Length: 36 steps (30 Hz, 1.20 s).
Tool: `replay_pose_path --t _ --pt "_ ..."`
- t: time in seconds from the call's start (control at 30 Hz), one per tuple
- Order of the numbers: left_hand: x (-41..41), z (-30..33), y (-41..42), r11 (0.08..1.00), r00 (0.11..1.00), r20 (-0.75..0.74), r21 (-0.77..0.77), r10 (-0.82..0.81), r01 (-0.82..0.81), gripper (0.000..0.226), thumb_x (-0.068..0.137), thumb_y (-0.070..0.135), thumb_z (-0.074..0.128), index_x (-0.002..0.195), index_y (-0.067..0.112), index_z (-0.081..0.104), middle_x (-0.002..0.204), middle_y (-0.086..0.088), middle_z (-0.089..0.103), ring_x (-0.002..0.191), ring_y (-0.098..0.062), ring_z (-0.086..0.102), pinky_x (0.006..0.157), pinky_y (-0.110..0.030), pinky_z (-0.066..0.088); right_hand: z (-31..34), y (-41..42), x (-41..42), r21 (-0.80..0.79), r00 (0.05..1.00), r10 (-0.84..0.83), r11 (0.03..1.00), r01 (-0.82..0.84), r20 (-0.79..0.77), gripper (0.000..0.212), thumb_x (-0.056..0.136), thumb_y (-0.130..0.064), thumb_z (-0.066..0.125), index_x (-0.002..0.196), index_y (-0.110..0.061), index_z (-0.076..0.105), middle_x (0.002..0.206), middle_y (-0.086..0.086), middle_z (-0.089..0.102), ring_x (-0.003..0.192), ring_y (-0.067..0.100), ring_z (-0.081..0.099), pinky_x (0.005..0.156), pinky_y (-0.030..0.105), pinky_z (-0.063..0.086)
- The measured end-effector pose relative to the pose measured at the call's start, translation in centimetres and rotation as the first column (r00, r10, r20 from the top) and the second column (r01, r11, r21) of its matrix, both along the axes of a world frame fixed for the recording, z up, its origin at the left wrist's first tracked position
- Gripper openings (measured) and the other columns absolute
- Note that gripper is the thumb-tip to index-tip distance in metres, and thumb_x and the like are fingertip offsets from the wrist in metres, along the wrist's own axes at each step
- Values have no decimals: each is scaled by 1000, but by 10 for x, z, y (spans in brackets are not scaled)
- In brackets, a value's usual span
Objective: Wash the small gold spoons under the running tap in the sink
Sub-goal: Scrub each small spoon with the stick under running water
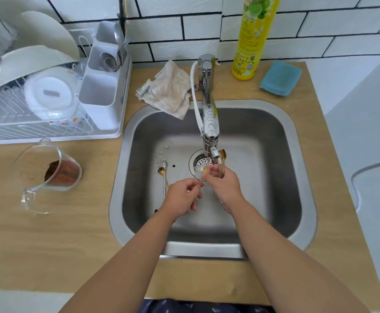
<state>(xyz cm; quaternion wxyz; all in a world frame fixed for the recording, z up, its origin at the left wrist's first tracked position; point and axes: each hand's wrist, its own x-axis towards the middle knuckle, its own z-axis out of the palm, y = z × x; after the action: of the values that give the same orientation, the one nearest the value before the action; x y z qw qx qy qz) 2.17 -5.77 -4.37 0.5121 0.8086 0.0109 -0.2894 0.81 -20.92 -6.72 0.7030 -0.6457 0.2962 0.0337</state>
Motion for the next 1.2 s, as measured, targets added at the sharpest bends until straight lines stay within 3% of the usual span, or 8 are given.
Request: replay_pose_path --t 0.17,0.3,0.43,0.57,0.7,0.83,1.03,1.2 --pt "-5 4 0 999 998 20 3 -54 54 15 97 24 56 91 27 69 75 3 72 42 -18 59 36 -22 39 3 -2 -1 -89 1000 20 996 -21 -16 17 94 -32 70 80 -25 78 86 -11 79 90 8 72 81 26 54" --pt "-6 4 1 998 998 7 25 -65 65 20 101 21 47 95 24 65 72 5 69 41 -18 57 35 -22 37 1 0 0 -20 995 101 995 -101 -21 9 95 -22 69 91 -24 77 94 -8 80 93 1 72 91 26 54" --pt "-7 2 1 996 996 -4 8 -89 89 23 103 23 44 94 24 65 71 5 67 40 -19 54 35 -20 33 4 0 -1 -44 995 104 994 -104 2 4 87 -28 78 84 -25 78 88 -9 78 83 -5 69 72 9 49" --pt "-8 1 1 997 996 -48 -19 -74 73 25 103 24 41 95 24 65 71 7 66 39 -18 52 36 -20 32 4 -2 -1 -12 994 105 994 -105 -24 14 98 -22 66 91 -19 78 91 -10 81 89 -6 70 78 15 45" --pt "-6 -1 5 997 996 -67 -49 -55 52 26 103 26 40 93 25 65 71 6 66 39 -18 50 38 -21 31 6 0 -1 31 996 94 995 -94 4 10 88 -12 77 97 -17 76 95 7 80 89 6 73 81 14 50" --pt "-5 -3 4 997 995 -78 -62 -59 55 26 102 28 41 92 25 65 71 6 66 39 -18 50 37 -20 31 6 0 -1 -5 991 132 991 -132 7 15 99 -19 65 90 -22 76 91 -7 81 89 -3 72 70 1 44" --pt "-4 0 4 994 990 -123 -100 -63 51 26 104 27 40 98 18 64 73 3 65 37 -16 45 38 -21 31 6 -2 -3 29 994 107 994 -108 27 2 91 -21 75 91 -20 76 95 3 81 96 11 74 88 23 54" --pt "-3 7 2 983 965 -262 -180 -12 -37 24 103 21 40 100 10 61 75 -1 63 34 -14 34 37 -18 23 9 -2 0 33 991 133 991 -132 -30 17 102 -26 61 101 -20 77 96 -9 81 64 -2 67 63 19 44"
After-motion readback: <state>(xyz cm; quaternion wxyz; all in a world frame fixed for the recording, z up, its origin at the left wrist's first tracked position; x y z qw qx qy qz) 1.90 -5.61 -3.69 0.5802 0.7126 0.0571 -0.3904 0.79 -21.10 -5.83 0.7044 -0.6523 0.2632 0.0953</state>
